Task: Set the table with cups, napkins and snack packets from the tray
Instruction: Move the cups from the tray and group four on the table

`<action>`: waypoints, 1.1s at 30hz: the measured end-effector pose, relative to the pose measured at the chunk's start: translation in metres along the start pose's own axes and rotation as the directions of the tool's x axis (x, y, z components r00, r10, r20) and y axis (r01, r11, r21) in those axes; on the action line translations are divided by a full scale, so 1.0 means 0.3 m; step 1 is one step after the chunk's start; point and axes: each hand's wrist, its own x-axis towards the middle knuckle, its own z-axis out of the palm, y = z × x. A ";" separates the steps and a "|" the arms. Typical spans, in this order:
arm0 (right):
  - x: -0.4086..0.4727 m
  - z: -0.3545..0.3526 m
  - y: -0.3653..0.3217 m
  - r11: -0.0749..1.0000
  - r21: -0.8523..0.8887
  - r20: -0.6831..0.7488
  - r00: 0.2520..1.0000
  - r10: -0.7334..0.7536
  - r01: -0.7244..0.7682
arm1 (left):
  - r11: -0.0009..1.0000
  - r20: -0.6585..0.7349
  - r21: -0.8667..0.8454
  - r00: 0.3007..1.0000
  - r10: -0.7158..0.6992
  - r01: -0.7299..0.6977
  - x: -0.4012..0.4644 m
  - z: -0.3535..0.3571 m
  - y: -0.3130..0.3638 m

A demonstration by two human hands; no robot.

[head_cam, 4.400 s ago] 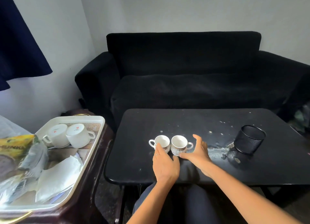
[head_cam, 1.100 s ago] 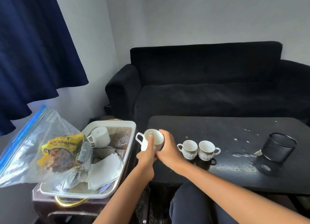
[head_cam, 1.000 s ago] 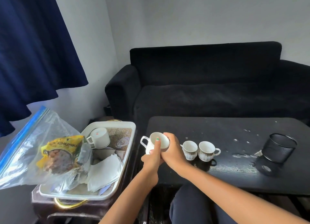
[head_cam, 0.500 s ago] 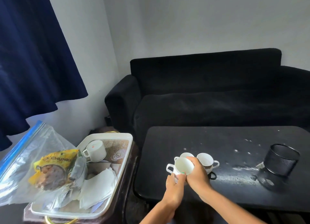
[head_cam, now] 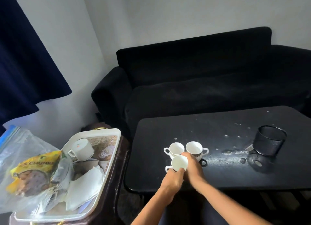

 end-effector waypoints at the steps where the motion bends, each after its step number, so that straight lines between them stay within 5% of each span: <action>1: 0.003 0.003 -0.001 1.000 0.010 -0.006 1.000 0.008 -0.008 | 1.000 -0.009 0.004 1.000 -0.005 0.005 0.001 0.002 0.001; 11: 0.033 0.010 0.024 0.997 0.023 0.010 0.997 -0.077 0.077 | 0.987 -0.079 0.128 0.993 -0.083 0.093 0.026 0.021 -0.001; 17: 0.023 0.007 0.027 0.980 -0.182 0.015 0.996 -0.086 0.087 | 0.973 -0.147 0.208 0.987 -0.064 0.094 0.032 0.019 -0.011; 19: 0.014 -0.004 0.036 0.907 -0.375 0.042 0.981 -0.188 0.190 | 0.970 -0.206 0.223 0.977 -0.052 0.099 0.029 0.015 -0.019; 23: 0.005 -0.027 0.056 0.601 -0.707 0.123 0.903 -0.413 0.372 | 0.978 -0.360 0.201 0.933 0.015 0.062 -0.002 -0.013 -0.021; 27: -0.024 -0.033 0.045 0.557 -0.686 0.101 0.819 -0.565 0.469 | 0.990 -0.458 0.102 0.879 0.132 -0.095 -0.051 -0.046 -0.018; 33: -0.075 -0.021 0.017 0.376 -0.684 0.202 0.657 -0.727 0.625 | 0.934 -0.390 0.290 0.865 0.317 -0.211 -0.122 -0.129 -0.069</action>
